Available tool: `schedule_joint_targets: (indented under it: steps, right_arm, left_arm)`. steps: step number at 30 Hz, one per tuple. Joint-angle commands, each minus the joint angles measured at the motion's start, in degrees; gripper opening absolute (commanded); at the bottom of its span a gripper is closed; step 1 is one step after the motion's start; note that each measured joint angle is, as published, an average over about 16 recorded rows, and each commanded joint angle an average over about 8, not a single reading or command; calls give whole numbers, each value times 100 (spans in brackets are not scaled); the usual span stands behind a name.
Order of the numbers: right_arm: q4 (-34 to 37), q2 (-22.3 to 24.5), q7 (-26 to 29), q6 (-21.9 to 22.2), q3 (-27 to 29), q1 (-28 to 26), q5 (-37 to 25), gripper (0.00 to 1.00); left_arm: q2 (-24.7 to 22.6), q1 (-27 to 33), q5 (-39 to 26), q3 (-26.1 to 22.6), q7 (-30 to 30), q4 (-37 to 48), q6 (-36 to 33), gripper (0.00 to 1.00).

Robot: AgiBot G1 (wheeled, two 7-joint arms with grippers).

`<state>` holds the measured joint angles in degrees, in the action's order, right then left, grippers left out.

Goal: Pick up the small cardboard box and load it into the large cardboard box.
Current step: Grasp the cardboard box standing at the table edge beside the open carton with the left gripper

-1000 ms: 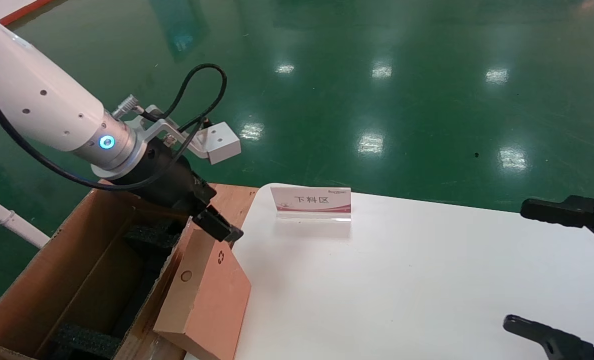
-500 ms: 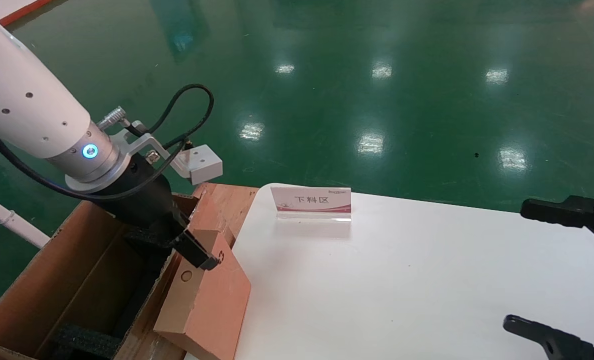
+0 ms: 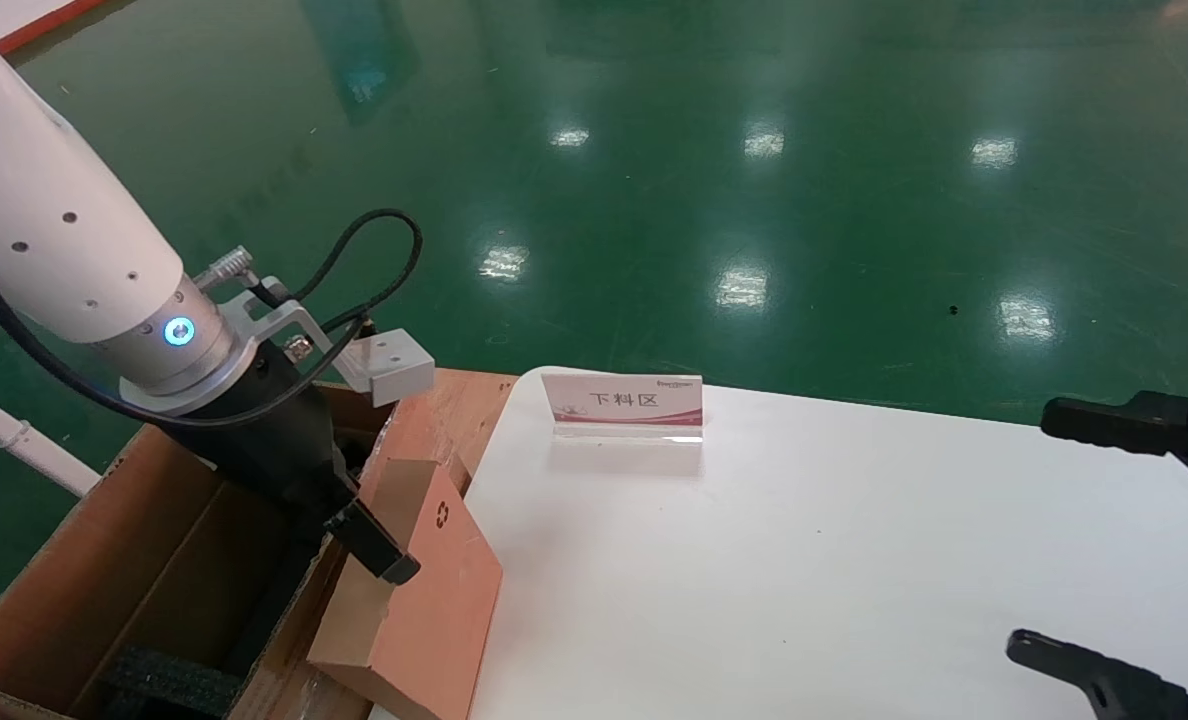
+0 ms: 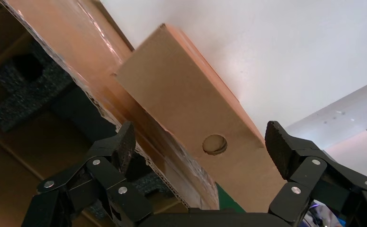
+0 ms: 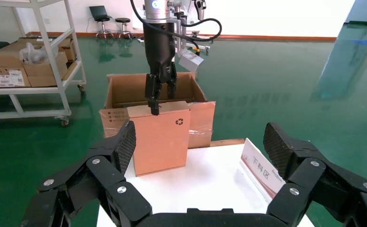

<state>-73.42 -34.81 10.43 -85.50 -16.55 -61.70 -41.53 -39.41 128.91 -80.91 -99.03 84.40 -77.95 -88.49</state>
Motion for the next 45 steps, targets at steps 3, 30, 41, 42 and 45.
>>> schedule_joint_targets:
  steps: [3,30,41,42,45]
  right_arm:
    - [0,1,-1,1,-1,0,1,100]
    - [2,3,-4,4,-8,0,6,37]
    - [2,3,-4,4,-7,0,6,0]
    - [2,3,-4,4,-7,0,6,0]
    - [2,3,-4,4,-7,0,6,0]
  left_arm:
    - [-1,14,82,-157,23,-1,73,100]
    - [7,-190,26,-429,-9,7,375,11]
    - [2,-189,20,-421,-9,5,347,0]
    - [2,-189,20,-420,-9,5,345,0]
    - [0,-189,19,-419,-9,5,341,0]
